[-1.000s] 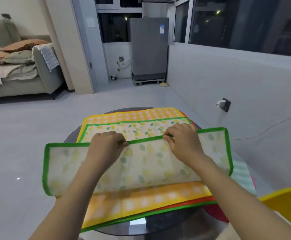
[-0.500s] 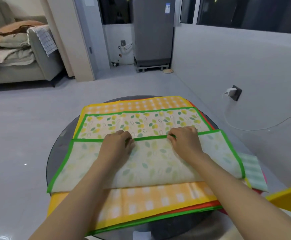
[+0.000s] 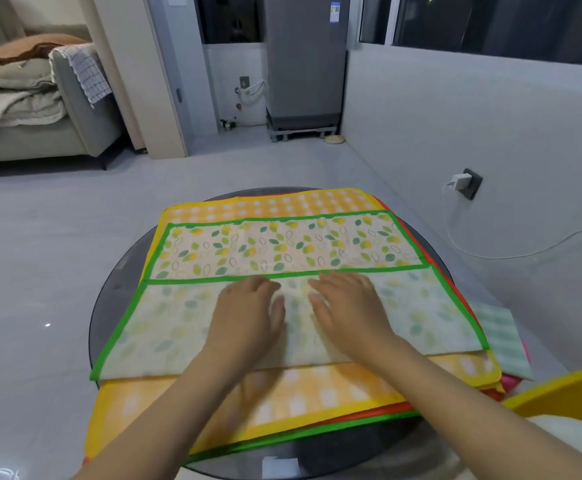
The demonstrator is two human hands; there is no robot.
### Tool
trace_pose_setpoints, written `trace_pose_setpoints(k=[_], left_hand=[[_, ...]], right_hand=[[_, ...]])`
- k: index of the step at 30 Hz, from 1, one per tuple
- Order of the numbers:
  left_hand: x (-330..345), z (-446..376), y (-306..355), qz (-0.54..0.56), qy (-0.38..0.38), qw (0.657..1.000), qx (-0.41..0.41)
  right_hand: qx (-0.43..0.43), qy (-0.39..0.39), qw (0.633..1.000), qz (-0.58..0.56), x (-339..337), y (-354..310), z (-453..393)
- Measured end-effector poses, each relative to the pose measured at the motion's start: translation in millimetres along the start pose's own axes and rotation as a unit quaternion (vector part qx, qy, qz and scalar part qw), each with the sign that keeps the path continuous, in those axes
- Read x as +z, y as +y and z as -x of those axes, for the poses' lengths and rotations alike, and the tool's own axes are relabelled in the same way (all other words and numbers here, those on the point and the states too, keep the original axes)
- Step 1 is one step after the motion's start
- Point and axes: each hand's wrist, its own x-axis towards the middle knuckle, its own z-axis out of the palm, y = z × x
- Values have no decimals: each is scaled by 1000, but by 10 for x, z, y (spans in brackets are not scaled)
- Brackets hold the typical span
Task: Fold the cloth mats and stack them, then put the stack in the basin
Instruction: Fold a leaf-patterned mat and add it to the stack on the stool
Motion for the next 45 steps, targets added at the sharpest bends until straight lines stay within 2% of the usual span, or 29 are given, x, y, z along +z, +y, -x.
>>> trace_pose_setpoints(k=[3, 5, 12, 24, 32, 35, 39, 45], left_hand=[[100, 196, 122, -20, -118, 993, -2], [169, 229, 134, -27, -150, 988, -1], [348, 277, 29, -55, -154, 987, -6], [351, 279, 10, -58, -155, 986, -5], [334, 285, 25, -50, -154, 987, -5], [324, 291, 23, -54, -159, 986, -7], [319, 281, 34, -57, -164, 985, -11], [322, 272, 43, -49, -152, 987, -15]], right_hand=[[-19, -82, 996, 2, 79, -107, 164], [-20, -124, 992, 7, 129, -122, 207], [-12, -154, 987, 37, 200, -26, 238], [131, -120, 981, 73, -79, 895, 426], [150, -126, 978, 68, -132, 971, 437], [127, -112, 985, 35, -142, 811, 373], [52, -112, 992, -5, -49, 421, 219], [-26, -130, 991, 3, 206, 29, 33]])
